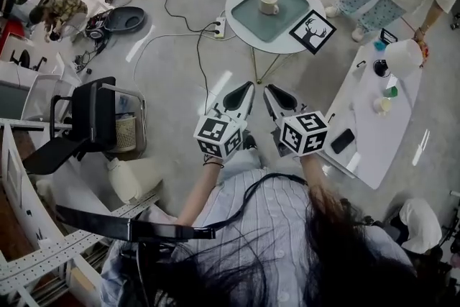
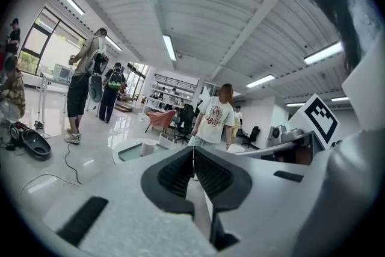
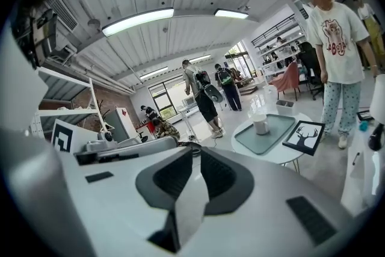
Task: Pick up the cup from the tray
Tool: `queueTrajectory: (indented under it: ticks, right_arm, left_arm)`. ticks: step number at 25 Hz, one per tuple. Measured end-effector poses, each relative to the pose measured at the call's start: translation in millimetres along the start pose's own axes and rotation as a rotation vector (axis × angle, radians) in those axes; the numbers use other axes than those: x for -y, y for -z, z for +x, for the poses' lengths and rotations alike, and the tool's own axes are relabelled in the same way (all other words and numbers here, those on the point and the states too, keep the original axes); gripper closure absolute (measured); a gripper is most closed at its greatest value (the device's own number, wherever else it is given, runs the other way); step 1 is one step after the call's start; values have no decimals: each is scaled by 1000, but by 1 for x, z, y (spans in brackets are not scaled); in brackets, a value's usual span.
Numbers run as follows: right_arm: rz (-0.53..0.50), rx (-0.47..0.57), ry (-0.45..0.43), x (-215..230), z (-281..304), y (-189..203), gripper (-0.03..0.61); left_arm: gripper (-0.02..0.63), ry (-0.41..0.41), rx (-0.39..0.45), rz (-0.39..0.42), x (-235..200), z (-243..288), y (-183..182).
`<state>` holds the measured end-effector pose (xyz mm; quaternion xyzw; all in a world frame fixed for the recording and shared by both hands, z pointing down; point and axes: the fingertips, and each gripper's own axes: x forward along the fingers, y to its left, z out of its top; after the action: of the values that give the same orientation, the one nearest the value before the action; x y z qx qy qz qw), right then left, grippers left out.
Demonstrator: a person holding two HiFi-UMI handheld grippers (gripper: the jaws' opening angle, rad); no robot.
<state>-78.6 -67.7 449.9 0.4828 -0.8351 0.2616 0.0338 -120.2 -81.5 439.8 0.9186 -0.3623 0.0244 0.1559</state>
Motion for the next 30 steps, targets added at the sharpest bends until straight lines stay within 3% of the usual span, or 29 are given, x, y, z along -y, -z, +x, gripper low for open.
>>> queueTrajectory:
  ticks: [16, 30]
  right_arm:
    - [12, -24, 61, 32, 43, -17, 522]
    - [41, -30, 48, 120, 118, -65, 522]
  left_arm:
    - [600, 28, -17, -42, -42, 36, -2]
    - [600, -15, -58, -39, -107, 127, -17]
